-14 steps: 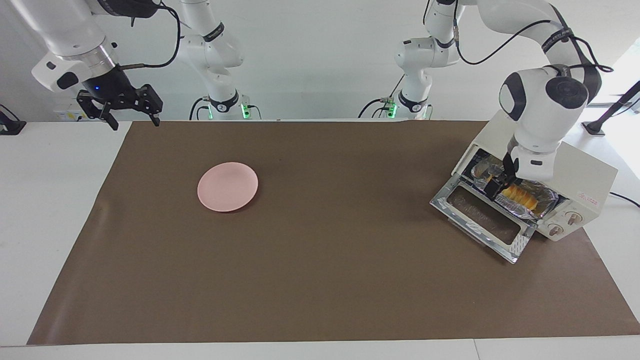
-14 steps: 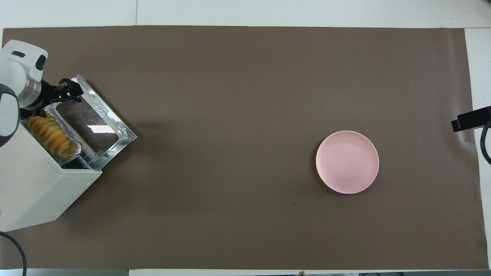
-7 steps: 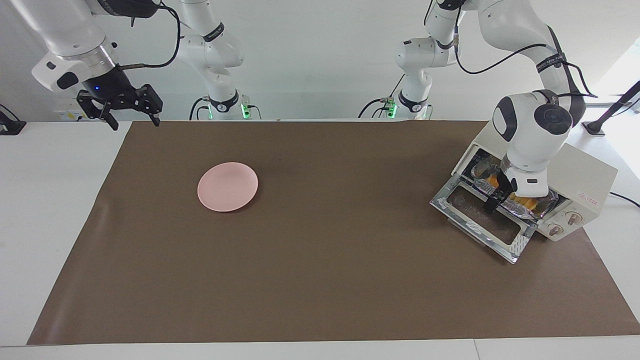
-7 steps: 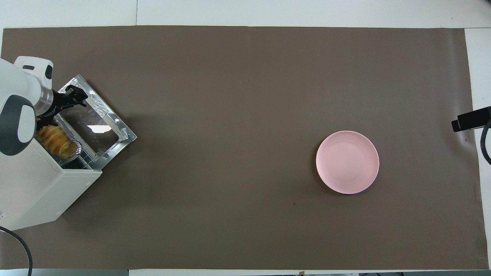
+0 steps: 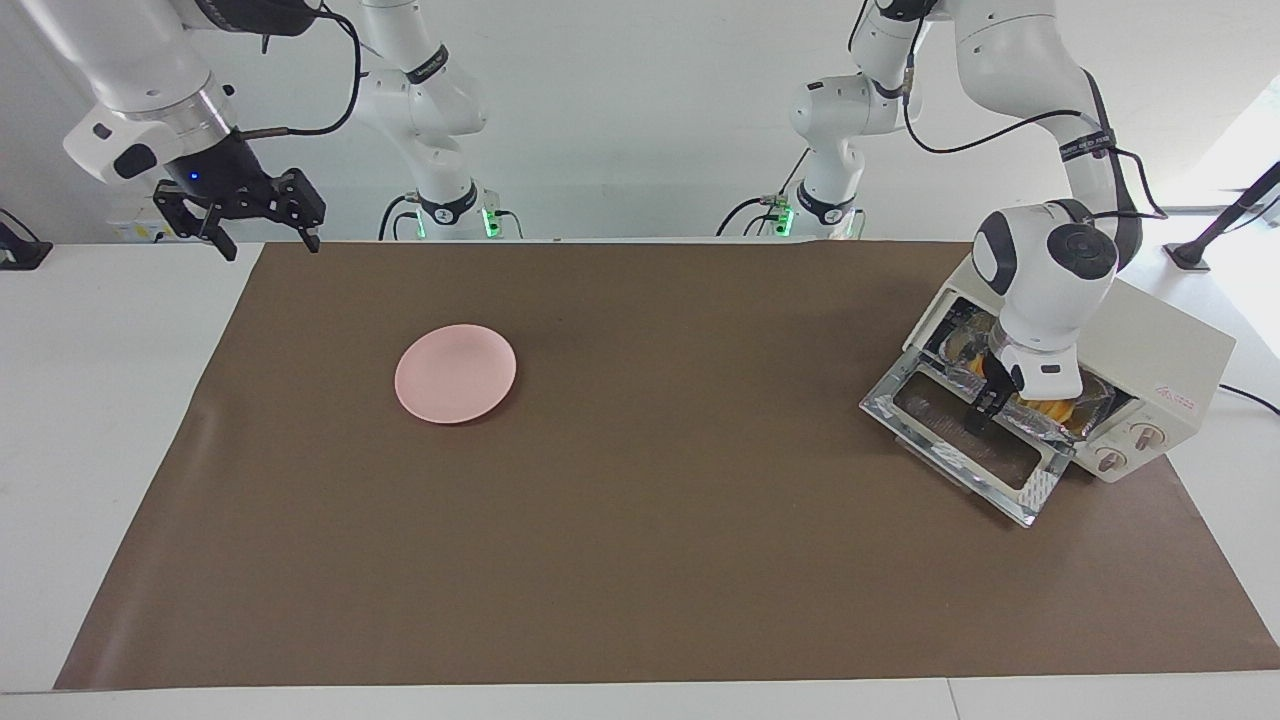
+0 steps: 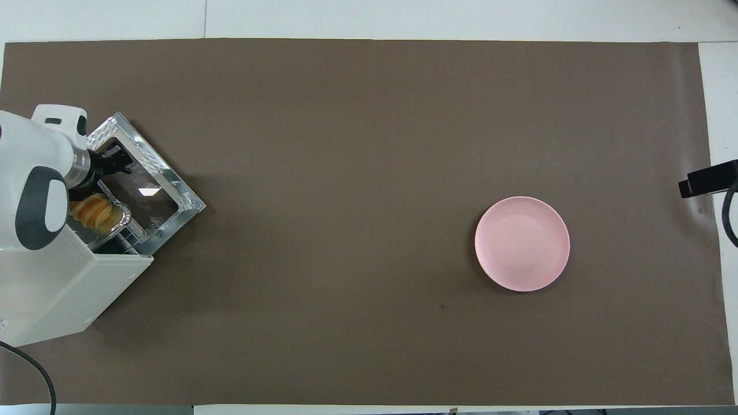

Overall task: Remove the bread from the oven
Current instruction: 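Pull the foil tray out and set it mid-table with the left gripper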

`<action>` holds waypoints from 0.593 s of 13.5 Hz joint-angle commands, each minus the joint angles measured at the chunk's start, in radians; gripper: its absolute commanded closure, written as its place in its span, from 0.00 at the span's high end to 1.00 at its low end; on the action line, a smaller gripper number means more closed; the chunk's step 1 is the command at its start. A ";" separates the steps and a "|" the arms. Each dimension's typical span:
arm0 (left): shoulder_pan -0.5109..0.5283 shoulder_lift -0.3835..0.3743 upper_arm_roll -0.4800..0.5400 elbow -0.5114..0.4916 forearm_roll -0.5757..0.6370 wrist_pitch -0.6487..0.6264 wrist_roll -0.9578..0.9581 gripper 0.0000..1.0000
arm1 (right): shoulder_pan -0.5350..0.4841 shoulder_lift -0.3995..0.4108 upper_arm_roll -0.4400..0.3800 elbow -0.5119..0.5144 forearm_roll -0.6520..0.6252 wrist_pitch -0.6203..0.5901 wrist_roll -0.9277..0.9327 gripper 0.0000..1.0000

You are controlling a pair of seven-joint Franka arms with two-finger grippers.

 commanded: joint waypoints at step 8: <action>-0.377 0.082 -0.040 0.234 -0.038 -0.101 0.128 0.00 | -0.011 -0.030 0.008 -0.033 -0.007 0.003 -0.019 1.00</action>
